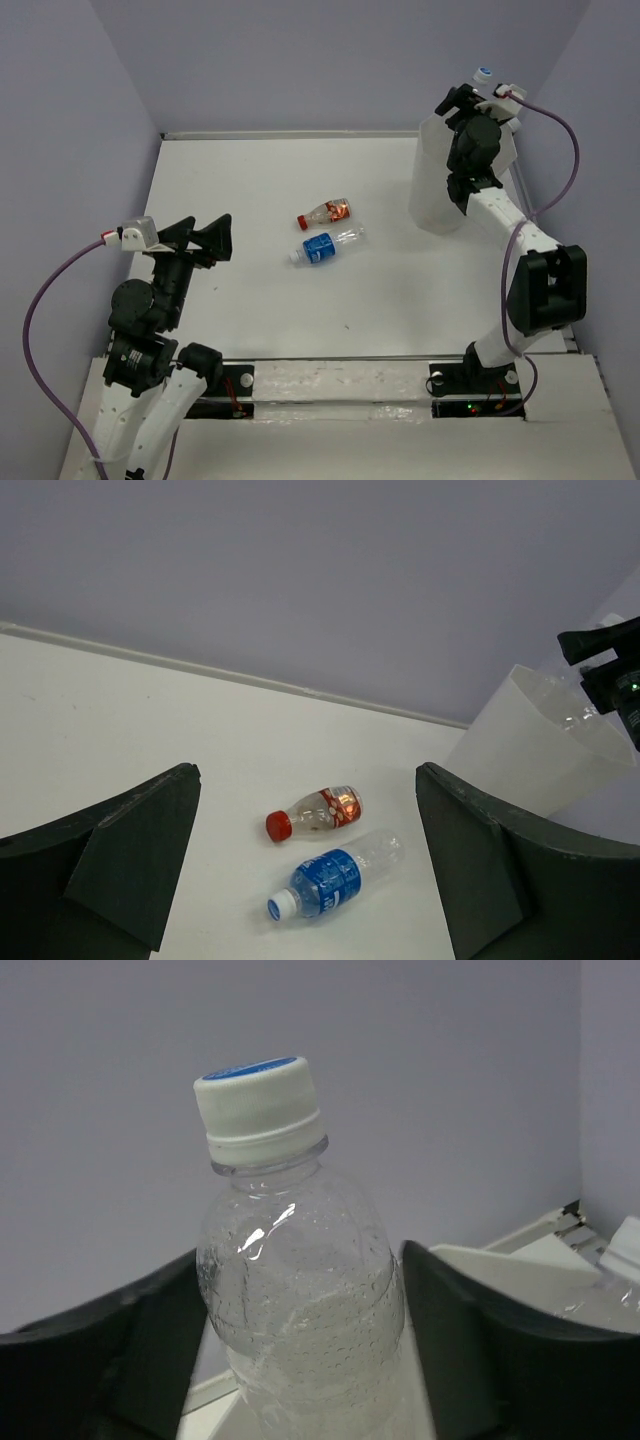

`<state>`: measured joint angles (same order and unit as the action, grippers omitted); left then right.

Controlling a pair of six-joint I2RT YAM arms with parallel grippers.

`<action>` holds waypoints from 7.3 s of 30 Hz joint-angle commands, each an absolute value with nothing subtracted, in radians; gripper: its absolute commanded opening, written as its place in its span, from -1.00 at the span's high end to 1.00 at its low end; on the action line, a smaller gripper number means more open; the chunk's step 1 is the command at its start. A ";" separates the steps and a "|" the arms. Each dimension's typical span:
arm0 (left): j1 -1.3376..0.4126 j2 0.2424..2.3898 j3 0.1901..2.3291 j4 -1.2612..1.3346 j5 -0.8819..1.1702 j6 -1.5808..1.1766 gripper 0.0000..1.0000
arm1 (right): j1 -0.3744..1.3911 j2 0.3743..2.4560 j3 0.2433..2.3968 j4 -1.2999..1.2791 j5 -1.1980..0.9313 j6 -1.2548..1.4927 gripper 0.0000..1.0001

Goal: Put the plastic bottles in the bin

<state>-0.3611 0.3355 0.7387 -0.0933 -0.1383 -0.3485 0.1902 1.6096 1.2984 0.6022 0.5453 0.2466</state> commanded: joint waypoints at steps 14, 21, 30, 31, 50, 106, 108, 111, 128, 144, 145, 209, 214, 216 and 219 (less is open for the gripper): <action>-0.368 0.331 0.738 -0.040 -0.121 -0.337 -0.98 | 0.184 1.393 1.368 0.404 0.521 0.184 -0.92; -0.367 0.328 0.739 -0.041 -0.130 -0.334 -0.98 | 0.302 1.524 1.686 -0.234 -0.457 -0.087 -0.75; -0.356 0.311 0.747 -0.057 -0.199 -0.316 -0.98 | 0.601 1.779 1.697 -0.535 -0.336 -0.469 -0.99; -0.356 0.314 0.749 -0.057 -0.196 -0.316 -0.98 | 0.610 1.790 1.692 -0.538 -0.327 -0.479 -0.99; -0.364 0.353 0.741 -0.048 -0.144 -0.339 -0.98 | 0.769 1.991 1.637 -0.601 -0.253 -0.552 -0.99; -0.368 0.350 0.741 -0.048 -0.135 -0.334 -0.98 | 0.204 1.474 1.367 0.482 0.393 0.412 0.65; -0.368 0.350 0.742 -0.048 -0.133 -0.336 -0.98 | 0.204 1.473 1.303 0.501 0.409 0.495 0.63; -0.367 0.353 0.739 -0.043 -0.123 -0.336 -0.98 | 0.204 1.467 1.224 0.538 0.435 0.546 0.54; -0.365 0.413 0.739 -0.034 -0.069 -0.336 -0.98 | 0.204 1.307 1.094 0.439 0.549 0.450 -0.71; -0.341 0.721 0.764 0.031 0.251 -0.363 -0.98 | 0.204 1.126 1.149 0.155 0.447 0.299 -0.70; -0.341 0.738 0.762 0.038 0.268 -0.367 -0.98 | 0.204 1.103 1.137 0.141 0.419 0.304 -0.70; -0.701 2.040 1.631 -0.115 -0.232 0.325 1.00 | 0.204 0.390 0.595 -0.089 -0.046 0.419 -0.64; -0.696 1.798 1.553 0.020 -0.072 0.166 1.00 | 0.204 0.338 0.581 -0.127 0.040 0.433 -0.62; -0.696 1.697 1.528 0.102 -0.007 0.117 1.00 | 0.204 0.307 0.577 -0.159 0.090 0.442 -0.61; -0.696 1.593 1.503 0.249 0.105 0.008 1.00 | 0.204 0.258 0.555 -0.185 0.153 0.454 -0.58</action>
<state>-0.6987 1.7840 1.5112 -0.0242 -0.0631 0.1616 0.2043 0.3107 0.5777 -0.1413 0.0422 0.4427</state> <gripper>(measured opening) 0.416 0.801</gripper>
